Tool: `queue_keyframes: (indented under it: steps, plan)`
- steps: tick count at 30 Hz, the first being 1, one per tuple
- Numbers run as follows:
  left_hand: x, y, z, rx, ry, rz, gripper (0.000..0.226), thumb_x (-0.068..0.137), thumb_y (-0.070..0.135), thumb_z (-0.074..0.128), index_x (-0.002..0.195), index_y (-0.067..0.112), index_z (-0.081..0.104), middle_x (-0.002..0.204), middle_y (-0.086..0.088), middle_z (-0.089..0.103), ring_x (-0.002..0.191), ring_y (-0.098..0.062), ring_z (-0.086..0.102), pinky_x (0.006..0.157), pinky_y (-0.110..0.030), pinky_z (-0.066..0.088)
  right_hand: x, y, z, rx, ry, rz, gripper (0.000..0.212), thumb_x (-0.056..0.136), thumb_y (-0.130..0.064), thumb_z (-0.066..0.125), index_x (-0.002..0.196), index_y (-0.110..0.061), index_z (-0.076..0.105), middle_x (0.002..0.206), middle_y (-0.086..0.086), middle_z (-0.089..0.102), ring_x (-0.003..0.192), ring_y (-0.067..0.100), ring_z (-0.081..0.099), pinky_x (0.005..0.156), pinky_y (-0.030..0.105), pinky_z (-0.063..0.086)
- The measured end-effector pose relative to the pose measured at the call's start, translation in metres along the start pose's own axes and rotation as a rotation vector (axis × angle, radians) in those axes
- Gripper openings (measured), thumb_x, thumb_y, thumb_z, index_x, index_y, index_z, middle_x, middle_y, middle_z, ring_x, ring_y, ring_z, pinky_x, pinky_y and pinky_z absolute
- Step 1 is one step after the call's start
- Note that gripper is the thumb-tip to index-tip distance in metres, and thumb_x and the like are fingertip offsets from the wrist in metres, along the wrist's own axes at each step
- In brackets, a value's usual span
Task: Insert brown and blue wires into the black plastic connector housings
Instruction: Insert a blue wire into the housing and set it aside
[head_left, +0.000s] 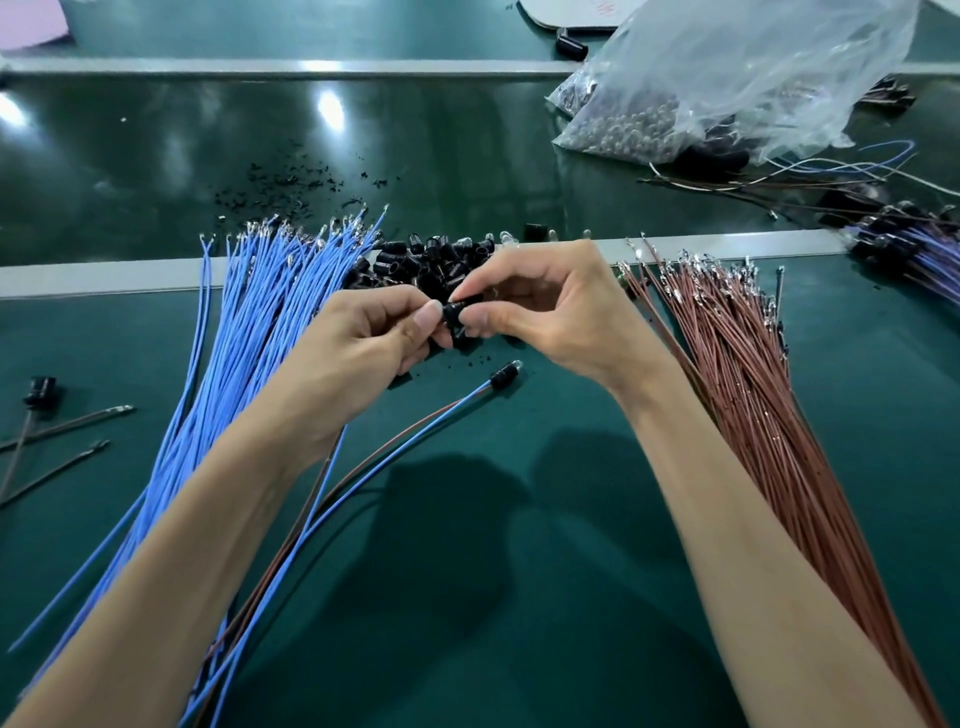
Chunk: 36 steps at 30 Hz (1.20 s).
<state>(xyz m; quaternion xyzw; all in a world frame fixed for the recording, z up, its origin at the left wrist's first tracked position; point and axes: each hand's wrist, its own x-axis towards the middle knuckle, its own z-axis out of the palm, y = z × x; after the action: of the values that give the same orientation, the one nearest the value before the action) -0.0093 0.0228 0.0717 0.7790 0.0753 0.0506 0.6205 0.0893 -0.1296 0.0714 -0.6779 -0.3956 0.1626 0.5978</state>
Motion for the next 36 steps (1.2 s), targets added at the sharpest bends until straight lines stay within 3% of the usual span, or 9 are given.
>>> queue_keyframes:
  steps: [3,5,7,11,15,18,20,30,36]
  plan:
    - [0.0,0.001,-0.002,-0.047,-0.008,0.002,0.024,0.089,0.03,0.052,0.077,0.018,0.069,0.073,-0.024,0.05,0.072,-0.018,0.042,0.069,-0.029,0.033,0.001,-0.001,-0.002,-0.002,0.044,-0.022,0.025,0.079,0.006,0.071,0.098,-0.009,0.067,0.077,0.003,0.068,0.068,0.003,0.066,0.068,0.015,0.05]
    - [0.0,0.002,-0.005,-0.047,-0.009,0.002,0.028,0.085,0.037,0.051,0.078,0.018,0.07,0.062,-0.007,0.052,0.063,-0.012,0.043,0.064,-0.024,0.034,0.001,-0.001,-0.005,0.012,0.099,-0.03,0.025,0.079,0.006,0.071,0.098,-0.01,0.067,0.078,0.005,0.069,0.069,0.005,0.067,0.069,0.015,0.051]
    - [0.001,0.002,-0.005,-0.011,0.01,0.012,0.028,0.089,0.033,0.05,0.074,0.016,0.067,0.054,0.005,0.049,0.059,-0.015,0.038,0.062,-0.03,0.032,0.0,-0.001,-0.007,0.017,0.117,-0.032,0.025,0.078,0.006,0.071,0.097,-0.01,0.068,0.079,0.008,0.069,0.069,0.008,0.067,0.07,0.017,0.052]
    - [0.001,-0.002,-0.003,0.023,0.056,-0.004,0.033,0.098,0.017,0.049,0.068,0.018,0.064,0.065,-0.009,0.05,0.069,-0.02,0.039,0.072,-0.035,0.03,-0.001,-0.002,-0.006,0.03,0.072,-0.033,0.029,0.077,0.008,0.071,0.1,-0.009,0.066,0.08,0.007,0.068,0.069,0.007,0.066,0.068,0.015,0.051]
    - [0.002,0.0,-0.004,0.027,0.034,0.001,0.031,0.099,0.015,0.047,0.075,0.019,0.066,0.067,-0.009,0.051,0.063,-0.017,0.035,0.057,-0.025,0.025,-0.001,-0.003,-0.006,0.0,0.041,-0.023,0.024,0.078,0.006,0.071,0.099,-0.005,0.067,0.08,0.009,0.066,0.071,0.01,0.064,0.069,0.017,0.051]
    - [0.001,0.001,-0.002,0.022,-0.021,0.023,0.029,0.101,0.014,0.041,0.081,0.017,0.062,0.053,0.008,0.045,0.051,-0.005,0.033,0.047,-0.012,0.025,-0.001,-0.003,-0.004,-0.018,0.054,-0.031,0.024,0.079,0.006,0.071,0.099,-0.006,0.067,0.081,0.008,0.068,0.073,0.01,0.065,0.071,0.017,0.052]
    - [0.001,0.0,0.001,0.043,-0.021,0.036,0.031,0.102,0.015,0.04,0.078,0.014,0.06,0.048,0.013,0.039,0.048,-0.006,0.029,0.044,-0.014,0.023,-0.001,-0.003,-0.003,-0.028,0.057,-0.041,0.025,0.079,0.007,0.071,0.1,-0.006,0.067,0.08,0.004,0.068,0.072,0.005,0.065,0.07,0.014,0.05]
    - [0.002,-0.007,0.006,0.078,0.069,0.079,0.038,0.1,0.013,0.045,0.064,0.015,0.059,0.058,-0.01,0.042,0.055,-0.018,0.032,0.054,-0.031,0.023,0.001,-0.001,-0.001,-0.054,0.031,-0.046,0.025,0.078,0.004,0.072,0.099,-0.009,0.067,0.077,-0.002,0.067,0.067,0.0,0.064,0.068,0.013,0.049]
    - [0.004,-0.003,0.001,-0.024,0.005,0.045,0.033,0.098,0.029,0.041,0.08,0.013,0.063,0.05,0.003,0.057,0.046,-0.006,0.04,0.047,-0.013,0.033,0.0,-0.001,-0.011,-0.014,0.088,-0.035,0.027,0.078,0.006,0.072,0.099,-0.01,0.067,0.08,0.004,0.069,0.071,0.005,0.067,0.07,0.016,0.051]
